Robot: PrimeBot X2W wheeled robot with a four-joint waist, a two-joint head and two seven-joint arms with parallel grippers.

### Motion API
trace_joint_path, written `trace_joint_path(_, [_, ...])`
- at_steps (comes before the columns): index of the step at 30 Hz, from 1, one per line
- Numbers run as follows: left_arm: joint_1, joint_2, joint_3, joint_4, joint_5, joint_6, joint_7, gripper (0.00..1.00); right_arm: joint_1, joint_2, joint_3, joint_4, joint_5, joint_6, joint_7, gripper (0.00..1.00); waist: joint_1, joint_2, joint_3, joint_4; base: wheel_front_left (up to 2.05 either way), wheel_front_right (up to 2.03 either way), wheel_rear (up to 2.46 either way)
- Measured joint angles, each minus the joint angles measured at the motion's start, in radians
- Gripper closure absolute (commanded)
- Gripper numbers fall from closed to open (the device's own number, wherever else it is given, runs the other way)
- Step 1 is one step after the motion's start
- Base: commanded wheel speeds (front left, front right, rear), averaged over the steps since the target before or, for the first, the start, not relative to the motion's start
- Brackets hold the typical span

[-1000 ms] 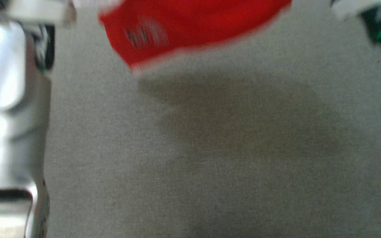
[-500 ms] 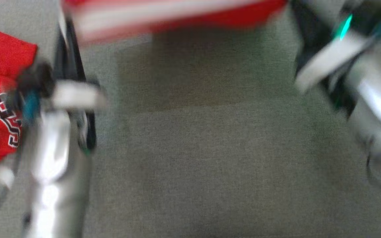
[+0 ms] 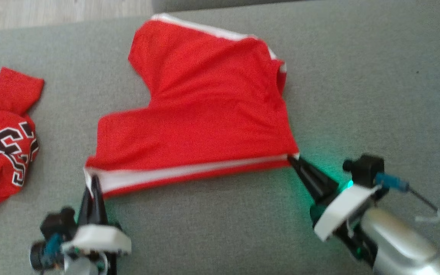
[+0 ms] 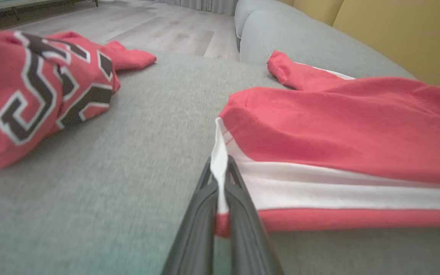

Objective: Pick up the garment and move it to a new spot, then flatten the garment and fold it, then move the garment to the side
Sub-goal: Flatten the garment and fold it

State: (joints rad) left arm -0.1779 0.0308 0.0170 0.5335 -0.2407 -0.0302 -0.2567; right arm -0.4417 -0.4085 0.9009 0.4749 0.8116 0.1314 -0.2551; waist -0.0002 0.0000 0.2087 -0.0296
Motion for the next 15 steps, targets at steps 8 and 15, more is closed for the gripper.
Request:
trace_joint_path(8, [0.169,0.0,-0.021,-0.014,-0.022,0.013,0.0,1.0,0.187,0.021,-0.034,-0.029,0.027,0.0,0.0,1.0,-0.0001,0.0,-0.093,-0.017,0.0,0.0,0.0])
trace_joint_path(15, [0.258,0.002,-0.019,-0.054,-0.014,0.014,0.0,1.0,0.25,0.021,-0.028,-0.058,0.034,0.0,0.0,1.0,0.0,0.0,-0.137,-0.029,0.0,0.0,0.0])
